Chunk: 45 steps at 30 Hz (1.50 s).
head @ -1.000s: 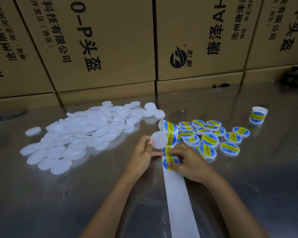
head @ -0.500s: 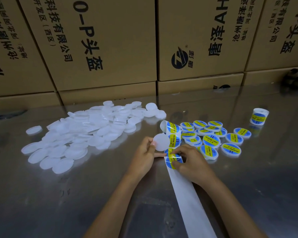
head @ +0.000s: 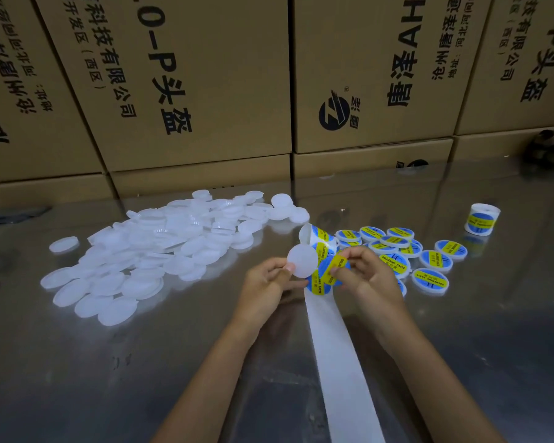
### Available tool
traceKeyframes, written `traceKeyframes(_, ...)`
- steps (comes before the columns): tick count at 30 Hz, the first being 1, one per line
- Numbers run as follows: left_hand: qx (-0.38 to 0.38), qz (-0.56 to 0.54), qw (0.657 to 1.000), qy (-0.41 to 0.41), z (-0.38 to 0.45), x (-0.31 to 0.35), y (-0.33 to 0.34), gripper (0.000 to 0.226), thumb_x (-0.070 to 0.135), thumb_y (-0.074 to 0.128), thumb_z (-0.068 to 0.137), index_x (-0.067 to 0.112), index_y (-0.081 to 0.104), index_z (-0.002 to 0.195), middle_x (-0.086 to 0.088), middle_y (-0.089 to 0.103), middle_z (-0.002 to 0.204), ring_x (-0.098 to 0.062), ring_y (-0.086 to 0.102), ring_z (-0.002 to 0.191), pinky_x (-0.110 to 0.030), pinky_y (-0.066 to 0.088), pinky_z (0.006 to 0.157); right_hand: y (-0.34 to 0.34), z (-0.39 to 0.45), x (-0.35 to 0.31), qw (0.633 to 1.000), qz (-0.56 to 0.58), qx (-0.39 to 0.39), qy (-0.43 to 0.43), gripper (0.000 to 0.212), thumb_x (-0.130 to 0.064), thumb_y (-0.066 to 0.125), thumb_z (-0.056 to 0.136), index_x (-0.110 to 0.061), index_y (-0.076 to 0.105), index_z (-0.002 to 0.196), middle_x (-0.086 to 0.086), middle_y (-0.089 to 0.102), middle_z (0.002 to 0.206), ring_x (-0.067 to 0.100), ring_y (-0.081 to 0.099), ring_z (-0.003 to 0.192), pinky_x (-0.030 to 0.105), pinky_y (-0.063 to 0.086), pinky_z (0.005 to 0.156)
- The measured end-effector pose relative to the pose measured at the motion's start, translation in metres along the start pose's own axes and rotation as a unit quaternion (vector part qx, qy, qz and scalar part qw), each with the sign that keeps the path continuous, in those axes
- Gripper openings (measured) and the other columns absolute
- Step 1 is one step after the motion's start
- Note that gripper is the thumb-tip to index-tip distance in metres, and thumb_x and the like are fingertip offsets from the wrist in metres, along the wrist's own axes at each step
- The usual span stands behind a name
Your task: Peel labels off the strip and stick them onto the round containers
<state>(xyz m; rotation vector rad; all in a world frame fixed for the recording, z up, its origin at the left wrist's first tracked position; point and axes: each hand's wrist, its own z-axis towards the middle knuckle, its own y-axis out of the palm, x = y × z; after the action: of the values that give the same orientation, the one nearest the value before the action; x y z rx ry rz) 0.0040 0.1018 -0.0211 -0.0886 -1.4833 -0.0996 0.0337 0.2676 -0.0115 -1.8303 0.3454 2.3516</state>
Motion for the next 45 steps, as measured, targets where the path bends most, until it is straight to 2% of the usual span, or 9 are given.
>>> traceKeyframes(2, 0.000, -0.040, 0.999, -0.003, -0.001, 0.004, -0.003, 0.019, 0.012, 0.054, 0.102, 0.003, 0.068, 0.112, -0.010, 0.077, 0.104, -0.024, 0.075, 0.095, -0.029, 0.057, 0.088, -0.003, 0.000, -0.004, 0.998, 0.061, 0.015, 0.000, 0.023, 0.008, 0.066, 0.084, -0.014, 0.062, 0.089, 0.003, 0.071, 0.087, 0.010, 0.067, 0.079, 0.017, 0.052, 0.070)
traceKeyframes(8, -0.027, -0.092, 0.995, -0.017, -0.008, 0.009, -0.007, 0.021, 0.014, 0.058, 0.100, 0.005, 0.068, 0.117, -0.010, 0.077, 0.105, -0.023, 0.074, 0.099, -0.026, 0.059, 0.084, 0.003, -0.003, -0.009, 0.996, 0.077, 0.014, -0.038, 0.021, 0.008, 0.066, 0.085, -0.009, 0.064, 0.098, 0.001, 0.074, 0.090, 0.008, 0.071, 0.080, 0.017, 0.053, 0.067)
traceKeyframes(15, -0.074, -0.066, 0.995, -0.011, -0.012, 0.010, -0.002, 0.024, 0.014, 0.058, 0.099, -0.002, 0.070, 0.114, -0.015, 0.076, 0.106, -0.029, 0.073, 0.100, -0.037, 0.055, 0.097, 0.014, -0.010, -0.009, 0.996, 0.006, 0.000, -0.085, 0.027, 0.007, 0.071, 0.082, -0.015, 0.062, 0.094, 0.001, 0.071, 0.091, 0.015, 0.069, 0.076, 0.033, 0.053, 0.073)
traceKeyframes(18, -0.081, -0.066, 0.995, -0.007, -0.012, 0.010, -0.001, 0.024, 0.013, 0.058, 0.099, -0.002, 0.071, 0.112, -0.017, 0.075, 0.106, -0.031, 0.073, 0.101, -0.040, 0.054, 0.099, 0.016, -0.011, -0.008, 0.995, -0.025, 0.002, -0.097, 0.026, 0.006, 0.073, 0.081, -0.011, 0.061, 0.096, 0.002, 0.070, 0.091, 0.012, 0.065, 0.070, 0.026, 0.049, 0.066)
traceKeyframes(26, -0.093, -0.076, 0.993, 0.004, -0.013, 0.012, 0.001, 0.023, 0.013, 0.059, 0.098, 0.000, 0.072, 0.112, -0.017, 0.076, 0.102, -0.027, 0.074, 0.097, -0.030, 0.057, 0.092, 0.017, -0.013, -0.007, 0.991, -0.071, 0.009, -0.115, 0.023, 0.003, 0.074, 0.080, -0.009, 0.062, 0.096, 0.006, 0.069, 0.092, 0.031, 0.064, 0.078, 0.042, 0.051, 0.070)
traceKeyframes(32, -0.098, -0.075, 0.992, 0.010, -0.014, 0.012, 0.002, 0.020, 0.013, 0.060, 0.097, 0.003, 0.074, 0.108, -0.014, 0.077, 0.099, -0.024, 0.075, 0.094, -0.027, 0.057, 0.090, 0.017, -0.011, -0.003, 0.989, -0.085, 0.023, -0.117, 0.025, 0.001, 0.075, 0.079, -0.017, 0.063, 0.092, -0.004, 0.068, 0.087, 0.021, 0.063, 0.071, 0.024, 0.047, 0.061)
traceKeyframes(36, -0.090, -0.080, 0.993, 0.010, -0.015, 0.012, 0.003, 0.015, 0.012, 0.061, 0.097, 0.007, 0.075, 0.102, -0.012, 0.078, 0.094, -0.021, 0.076, 0.089, -0.024, 0.058, 0.085, 0.016, -0.010, 0.000, 0.988, -0.090, 0.030, -0.122, 0.027, -0.001, 0.076, 0.079, -0.021, 0.062, 0.091, -0.006, 0.067, 0.087, 0.021, 0.061, 0.070, 0.025, 0.046, 0.061)
traceKeyframes(42, -0.076, -0.082, 0.994, 0.017, -0.015, 0.014, 0.006, 0.014, 0.005, 0.061, 0.096, 0.007, 0.075, 0.097, -0.011, 0.078, 0.088, -0.017, 0.076, 0.080, -0.019, 0.056, 0.075, 0.017, -0.010, 0.003, 0.977, -0.148, 0.051, -0.148, 0.026, -0.007, 0.078, 0.077, -0.024, 0.063, 0.091, -0.007, 0.062, 0.093, 0.007, 0.058, 0.068, 0.020, 0.043, 0.061)
traceKeyframes(45, -0.077, -0.095, 0.992, 0.020, -0.016, 0.017, 0.005, 0.014, 0.006, 0.060, 0.096, 0.005, 0.075, 0.097, -0.011, 0.078, 0.088, -0.019, 0.076, 0.082, -0.018, 0.056, 0.074, 0.015, -0.009, 0.003, 0.968, -0.183, 0.061, -0.163, 0.027, -0.014, 0.080, 0.077, -0.027, 0.068, 0.097, -0.006, 0.055, 0.096, 0.009, 0.056, 0.069, 0.012, 0.040, 0.060)
